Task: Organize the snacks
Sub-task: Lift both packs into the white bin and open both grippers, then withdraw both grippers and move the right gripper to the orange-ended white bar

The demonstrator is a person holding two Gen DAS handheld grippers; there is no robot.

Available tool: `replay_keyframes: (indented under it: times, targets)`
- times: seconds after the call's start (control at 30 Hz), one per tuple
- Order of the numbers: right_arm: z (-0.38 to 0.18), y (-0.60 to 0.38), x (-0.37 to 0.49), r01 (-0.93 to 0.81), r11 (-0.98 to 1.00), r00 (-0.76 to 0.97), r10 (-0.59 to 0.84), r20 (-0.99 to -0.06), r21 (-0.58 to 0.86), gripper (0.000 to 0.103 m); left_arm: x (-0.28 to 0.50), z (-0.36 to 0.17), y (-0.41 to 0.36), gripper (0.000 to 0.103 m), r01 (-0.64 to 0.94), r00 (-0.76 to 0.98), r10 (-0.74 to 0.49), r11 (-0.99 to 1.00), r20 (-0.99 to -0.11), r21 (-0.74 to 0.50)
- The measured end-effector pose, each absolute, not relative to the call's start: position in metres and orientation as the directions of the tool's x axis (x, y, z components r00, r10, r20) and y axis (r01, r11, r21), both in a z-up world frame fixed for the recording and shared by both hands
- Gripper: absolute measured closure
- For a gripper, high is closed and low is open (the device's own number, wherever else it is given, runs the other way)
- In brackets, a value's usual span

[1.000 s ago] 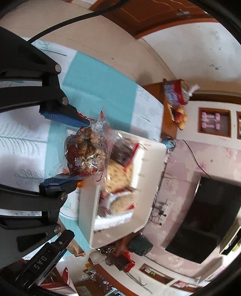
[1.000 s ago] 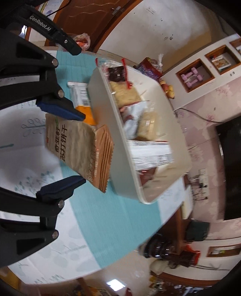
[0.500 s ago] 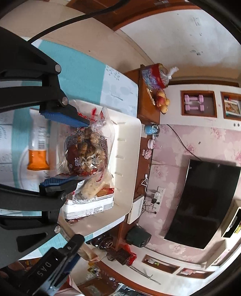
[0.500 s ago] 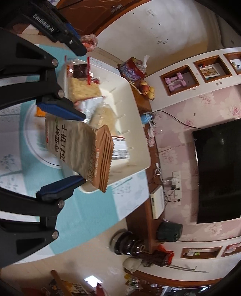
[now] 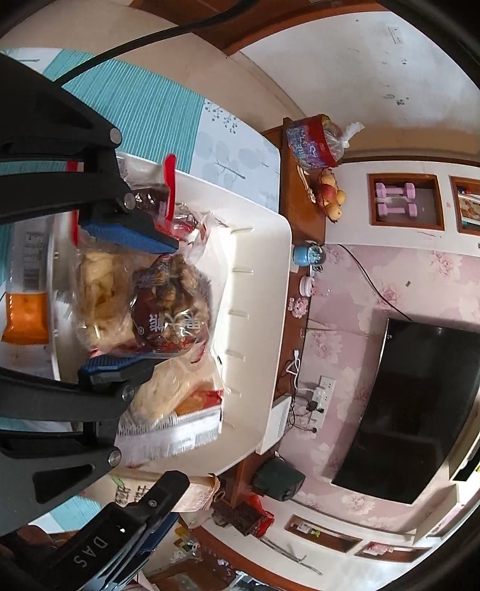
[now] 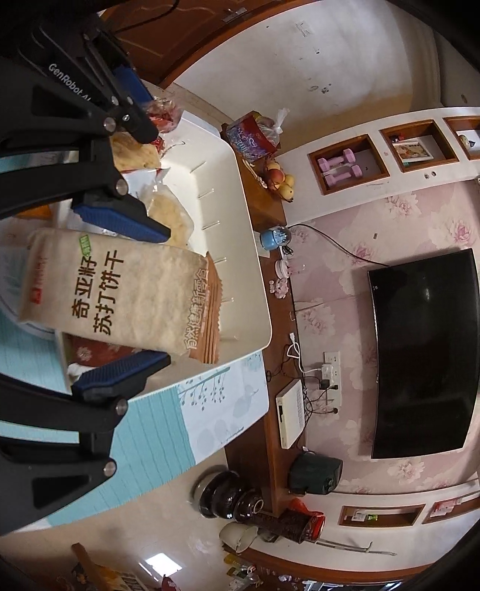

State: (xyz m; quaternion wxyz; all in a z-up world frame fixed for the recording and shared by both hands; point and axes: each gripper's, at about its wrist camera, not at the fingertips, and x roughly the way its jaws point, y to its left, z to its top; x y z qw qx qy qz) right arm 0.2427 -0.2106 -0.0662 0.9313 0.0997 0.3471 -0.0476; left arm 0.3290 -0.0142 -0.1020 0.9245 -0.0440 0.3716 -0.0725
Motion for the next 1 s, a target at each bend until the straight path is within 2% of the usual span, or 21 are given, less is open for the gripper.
replay_keyframes:
  times: [0.03,0.1,0.13,0.17,0.23,0.33,0.4,0.63,1.0]
  targets:
    - [-0.069,-0.210,0.245,0.155,0.976,0.757,-0.015,-0.653,0.156,0.042,0.331,-0.104,-0.014,0.055,0.099,0.710,-0.164,0.986,-0.685,-0.133]
    - [-0.073,-0.209,0.251,0.144,0.977,0.758,-0.005,-0.652,0.159,0.042,0.334,-0.106,-0.014,0.045,0.097,0.704,-0.169,0.985,-0.689,-0.143]
    - [-0.075,-0.208,0.252,0.141,0.977,0.756,-0.003,-0.654,0.159,0.042,0.334,-0.106,-0.014,0.035,0.097,0.703,-0.172,0.985,-0.690,-0.146]
    - [-0.077,-0.208,0.253,0.140,0.977,0.754,0.002,-0.657,0.163,0.042,0.334,-0.106,-0.014,0.031,0.099,0.703,-0.170,0.985,-0.690,-0.142]
    - [-0.078,-0.210,0.254,0.144,0.974,0.751,0.008,-0.661,0.176,0.042,0.333,-0.105,-0.017,0.030,0.107,0.707,-0.165,0.986,-0.688,-0.126]
    - [-0.075,-0.213,0.252,0.152,0.969,0.753,0.013,-0.658,0.194,0.040,0.329,-0.099,-0.019,0.021,0.103,0.713,-0.137,0.991,-0.688,-0.090]
    - [-0.073,-0.215,0.252,0.160,0.966,0.750,0.013,-0.662,0.201,0.037,0.326,-0.094,-0.019,0.020,0.108,0.717,-0.139,0.990,-0.683,-0.088]
    - [-0.061,-0.225,0.235,0.195,0.943,0.744,0.036,-0.667,0.268,0.034,0.305,-0.073,-0.008,0.019,0.106,0.726,-0.146,0.989,-0.672,-0.099]
    - [-0.040,-0.233,0.187,0.219,0.927,0.745,0.043,-0.665,0.305,0.033,0.248,-0.055,0.023,0.018,0.096,0.706,-0.167,0.985,-0.688,-0.140]
